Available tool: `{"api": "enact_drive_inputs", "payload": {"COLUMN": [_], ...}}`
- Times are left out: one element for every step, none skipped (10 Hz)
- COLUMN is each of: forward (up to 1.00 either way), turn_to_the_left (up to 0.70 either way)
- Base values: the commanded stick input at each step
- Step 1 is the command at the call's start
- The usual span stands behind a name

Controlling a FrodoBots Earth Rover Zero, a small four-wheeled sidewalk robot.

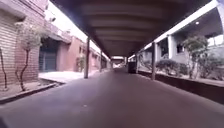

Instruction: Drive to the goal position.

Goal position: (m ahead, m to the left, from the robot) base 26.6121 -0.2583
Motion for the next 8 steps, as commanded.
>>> {"api": "enact_drive_inputs", "payload": {"forward": [0.70, 0.70, 0.70, 0.70, 0.70, 0.70, 0.70, 0.70], "turn_to_the_left": [-0.01, -0.12, -0.06, 0.00, 0.00, 0.00, 0.00, 0.00]}}
